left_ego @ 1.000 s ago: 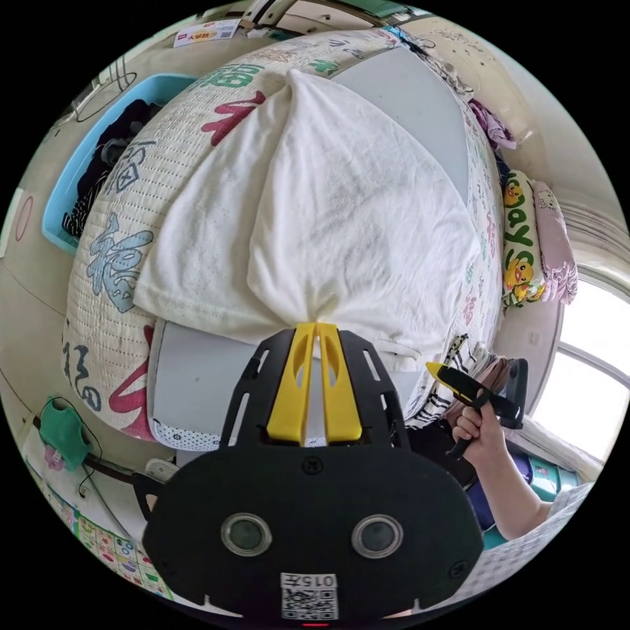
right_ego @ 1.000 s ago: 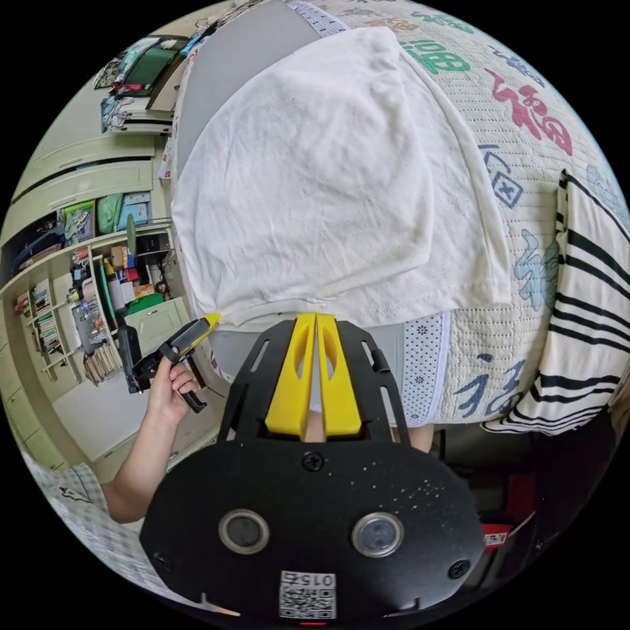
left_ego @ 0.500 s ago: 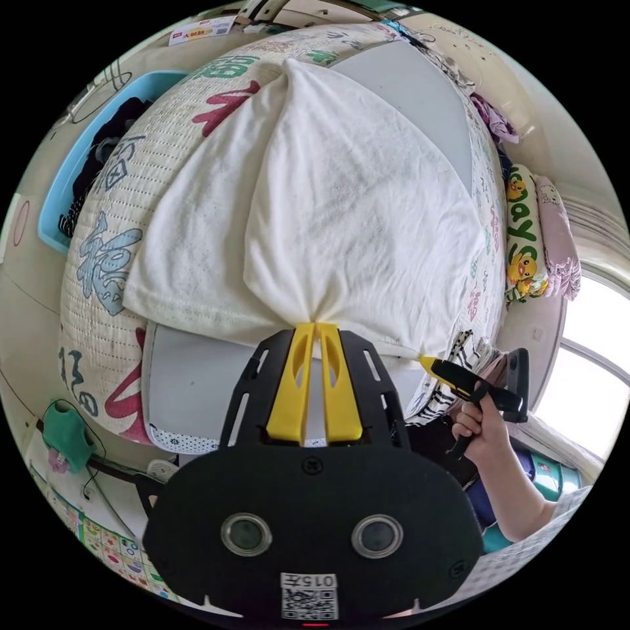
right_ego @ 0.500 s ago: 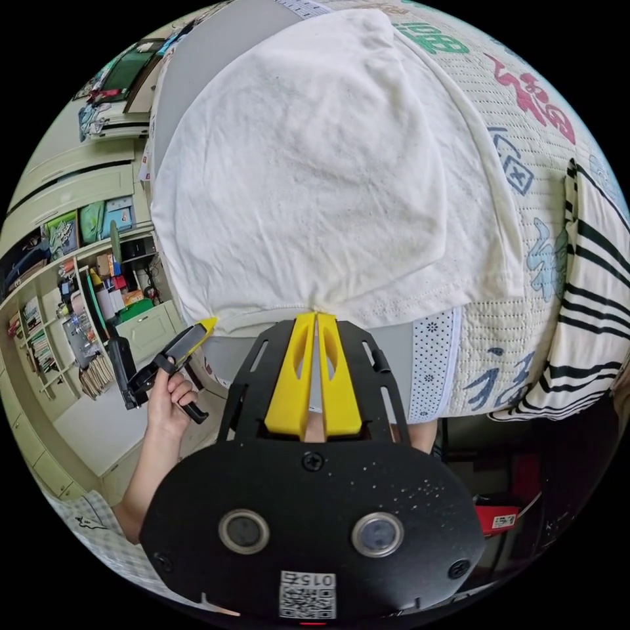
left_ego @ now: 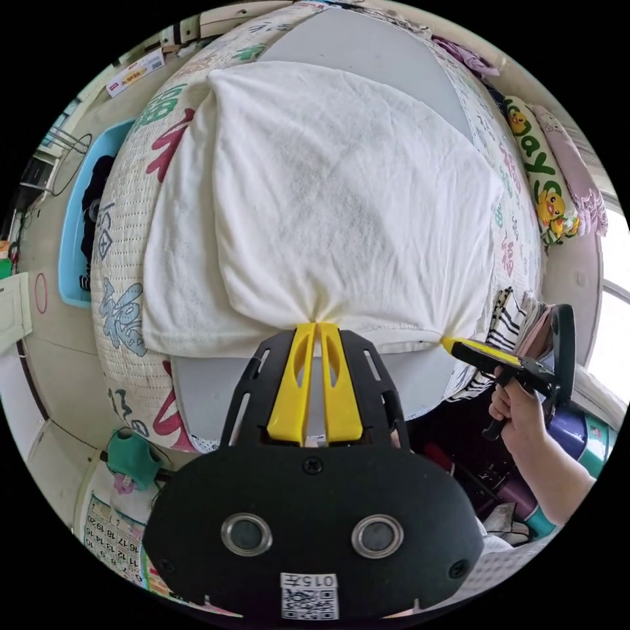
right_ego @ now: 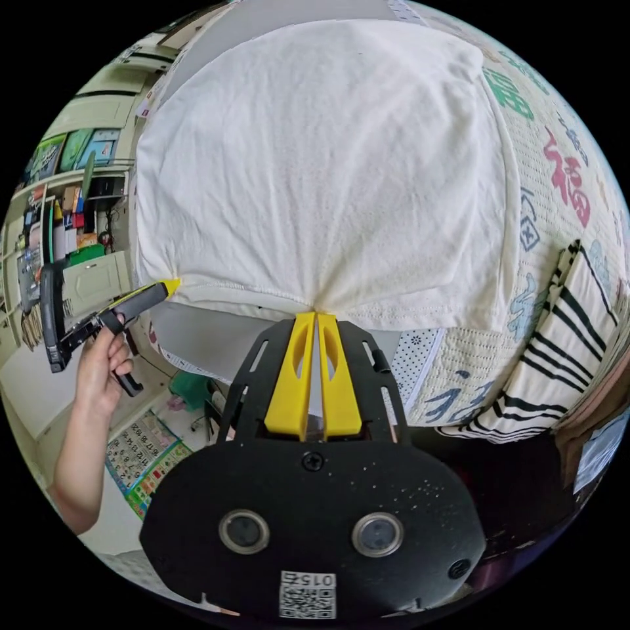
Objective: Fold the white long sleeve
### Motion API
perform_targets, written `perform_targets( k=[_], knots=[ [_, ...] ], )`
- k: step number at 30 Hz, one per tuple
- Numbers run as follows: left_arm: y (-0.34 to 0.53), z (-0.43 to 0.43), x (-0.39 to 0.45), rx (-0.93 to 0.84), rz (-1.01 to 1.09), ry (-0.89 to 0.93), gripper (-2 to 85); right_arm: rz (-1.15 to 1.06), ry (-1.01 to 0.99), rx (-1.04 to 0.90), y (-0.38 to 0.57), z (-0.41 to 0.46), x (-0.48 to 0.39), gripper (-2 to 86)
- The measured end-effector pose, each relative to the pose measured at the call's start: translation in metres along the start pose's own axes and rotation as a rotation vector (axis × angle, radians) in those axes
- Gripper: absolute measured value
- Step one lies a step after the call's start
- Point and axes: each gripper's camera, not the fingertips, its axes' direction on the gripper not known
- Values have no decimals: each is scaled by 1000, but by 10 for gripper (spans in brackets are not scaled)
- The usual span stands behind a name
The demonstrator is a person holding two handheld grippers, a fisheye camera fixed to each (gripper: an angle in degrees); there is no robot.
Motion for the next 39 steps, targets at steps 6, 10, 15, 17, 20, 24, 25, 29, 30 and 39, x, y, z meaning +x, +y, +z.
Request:
perform_targets(
  k=[6,10,15,17,20,24,25,29,30,39],
  knots=[
    [16,-17,18,22,20,-59,2,-43,29,39,3,-1,-20,-6],
    [26,-29,25,27,12,-67,4,-130,121,81,9,-1,-43,-6],
    [37,-42,33,32,-4,-87,4,-203,230,101,12,0,-71,-2],
    [43,-48,38,38,-4,-106,4,-230,264,93,11,-1,-81,0],
    [52,-56,42,56,-13,-114,2,-269,294,64,7,-3,-92,0],
    [64,-66,43,92,-27,-102,2,-318,347,27,3,-6,-106,0],
    [68,-69,42,101,-33,-91,2,-324,365,20,2,-7,-110,0],
    [77,-81,32,106,-57,-14,3,-304,427,17,0,-10,-123,0],
    [78,-83,31,105,-56,-1,4,-301,436,18,0,-11,-124,0],
    [89,-108,51,94,137,-91,4,-208,549,-4,-8,-25,-138,-1]
  ],
)
